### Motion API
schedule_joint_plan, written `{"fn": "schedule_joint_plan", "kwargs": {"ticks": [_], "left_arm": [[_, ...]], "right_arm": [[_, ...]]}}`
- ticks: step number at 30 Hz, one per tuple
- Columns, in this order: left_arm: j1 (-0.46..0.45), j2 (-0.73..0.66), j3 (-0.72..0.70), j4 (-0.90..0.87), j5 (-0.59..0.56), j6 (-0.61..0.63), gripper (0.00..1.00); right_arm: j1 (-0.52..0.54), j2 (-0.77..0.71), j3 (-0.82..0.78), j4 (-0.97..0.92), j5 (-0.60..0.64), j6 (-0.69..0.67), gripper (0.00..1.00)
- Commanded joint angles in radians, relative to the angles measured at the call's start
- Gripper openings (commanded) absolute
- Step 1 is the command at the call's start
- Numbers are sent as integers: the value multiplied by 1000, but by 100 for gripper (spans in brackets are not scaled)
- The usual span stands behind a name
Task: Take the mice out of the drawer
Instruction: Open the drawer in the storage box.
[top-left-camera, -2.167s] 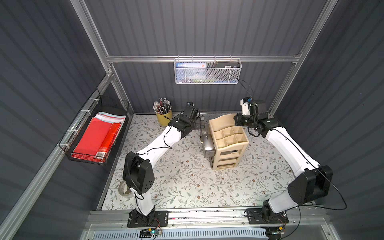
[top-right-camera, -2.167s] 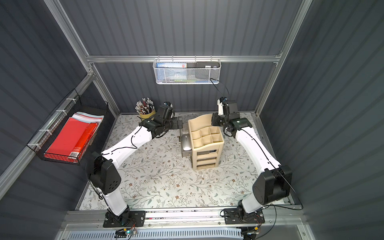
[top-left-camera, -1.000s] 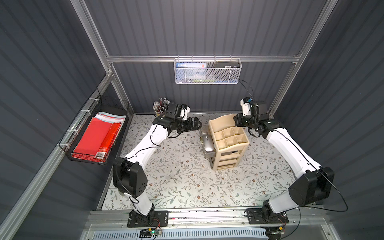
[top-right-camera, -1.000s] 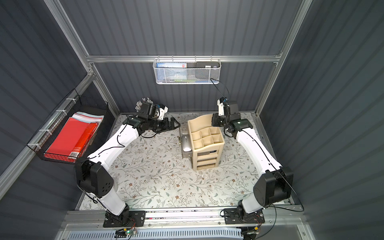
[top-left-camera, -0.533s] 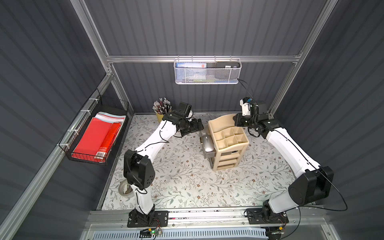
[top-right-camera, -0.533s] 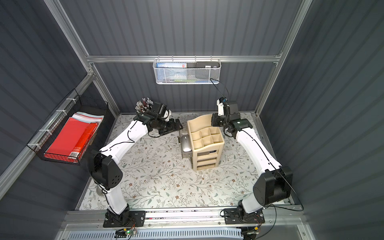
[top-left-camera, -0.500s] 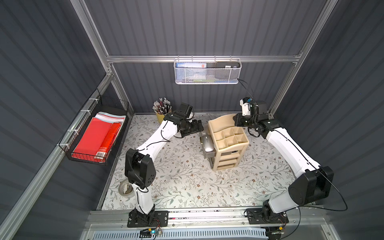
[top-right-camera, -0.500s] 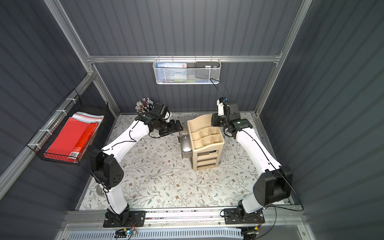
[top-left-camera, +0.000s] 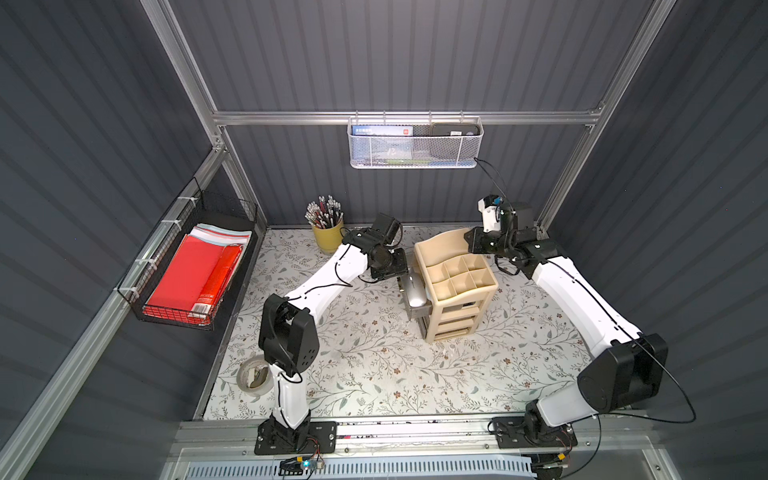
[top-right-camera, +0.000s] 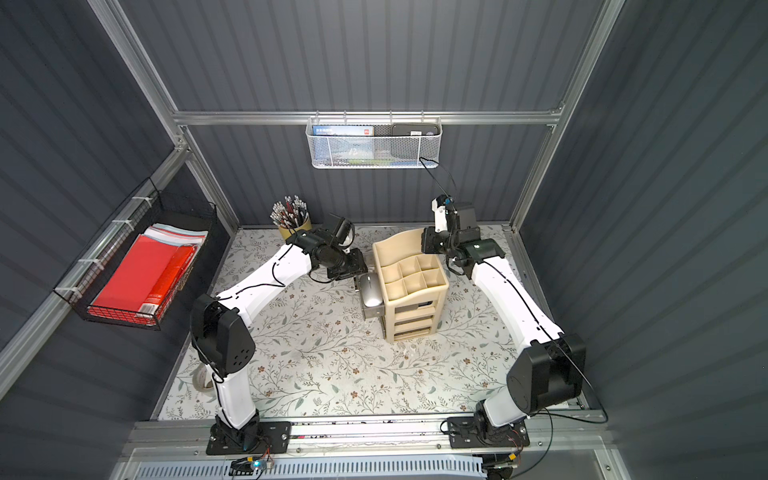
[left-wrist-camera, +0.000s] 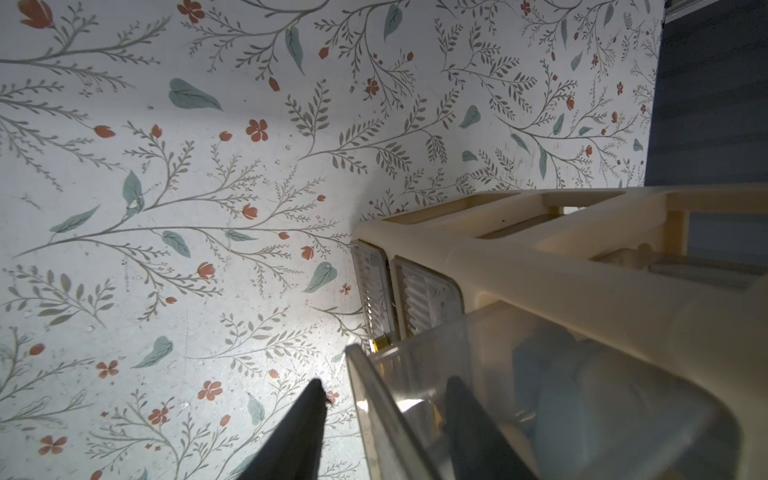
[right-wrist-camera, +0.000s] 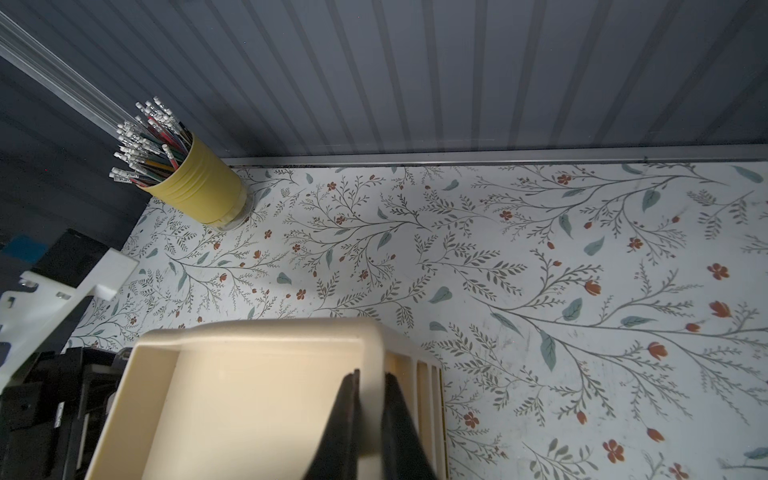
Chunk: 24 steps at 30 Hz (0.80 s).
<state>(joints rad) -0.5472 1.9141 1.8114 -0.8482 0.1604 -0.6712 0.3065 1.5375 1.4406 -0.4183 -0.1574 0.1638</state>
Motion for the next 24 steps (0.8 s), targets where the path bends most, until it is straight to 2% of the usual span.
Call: {"fn": "schedule_joint_plan", "kwargs": {"ticks": [1,9,19,24], "left_arm": [[12,-58,-15,-53,-110,2,49],[17,-126,-119,-57,-242,-4,40],[74,-180,-183,-58,-360,21,46],[77,-149,-125,-55,-387,68,51]], "right_arm": [[-1,99,-110,-60,94,-95,0],[-26,87,-85,-93,184,-92,0],[-41,99,-82,-94,216,-91,0],[-41,110,-61,-96,202,-111,0]]}}
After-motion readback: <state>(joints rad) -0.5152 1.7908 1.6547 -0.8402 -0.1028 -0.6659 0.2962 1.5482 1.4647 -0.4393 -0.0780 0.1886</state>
